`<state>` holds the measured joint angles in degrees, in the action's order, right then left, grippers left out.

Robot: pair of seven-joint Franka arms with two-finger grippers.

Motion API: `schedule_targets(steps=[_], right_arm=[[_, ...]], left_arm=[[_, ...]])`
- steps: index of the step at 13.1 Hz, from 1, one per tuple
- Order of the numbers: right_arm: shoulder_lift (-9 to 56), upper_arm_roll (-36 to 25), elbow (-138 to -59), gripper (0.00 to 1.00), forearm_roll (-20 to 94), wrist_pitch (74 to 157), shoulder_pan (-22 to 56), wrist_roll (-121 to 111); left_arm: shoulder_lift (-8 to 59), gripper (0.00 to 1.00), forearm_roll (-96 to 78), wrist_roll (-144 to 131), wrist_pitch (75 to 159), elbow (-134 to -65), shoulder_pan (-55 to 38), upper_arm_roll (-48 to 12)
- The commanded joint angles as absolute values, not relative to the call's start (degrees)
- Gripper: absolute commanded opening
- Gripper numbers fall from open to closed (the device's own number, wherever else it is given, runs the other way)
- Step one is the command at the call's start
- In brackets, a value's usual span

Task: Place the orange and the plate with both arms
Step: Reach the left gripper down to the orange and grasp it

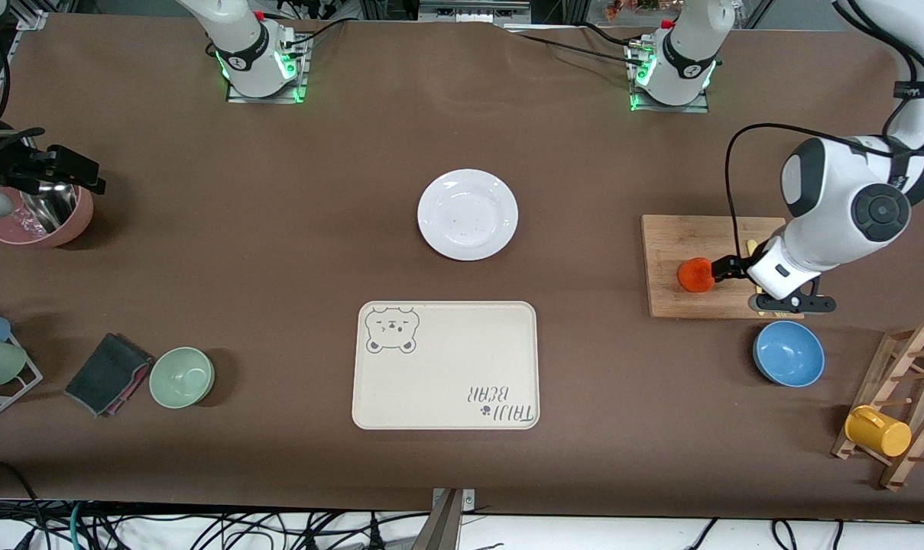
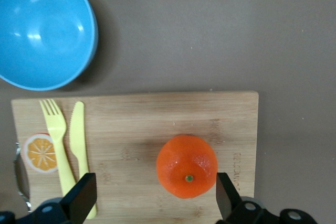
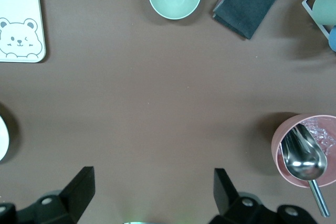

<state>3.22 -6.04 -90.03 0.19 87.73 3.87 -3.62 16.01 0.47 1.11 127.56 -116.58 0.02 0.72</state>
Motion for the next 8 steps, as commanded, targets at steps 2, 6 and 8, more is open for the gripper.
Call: schedule_targets(steps=[2, 6, 8], right_arm=[[3.5, -6.1, -88.9, 1.00, 0.9, 86.7, 3.9, -4.2], [3.5, -6.1, -88.9, 1.00, 0.9, 86.7, 4.0, -4.2], [3.5, -6.1, -88.9, 1.00, 0.9, 86.7, 4.0, -4.2]], left_arm=[[18.3, 1.00, -3.0, 0.8, 132.7, -118.0, -0.8, 0.9], [21.1, 1.00, -8.1, 0.8, 136.8, -120.4, -1.6, 1.0], [21.4, 1.00, -8.4, 0.8, 137.3, -121.4, -1.6, 1.0]])
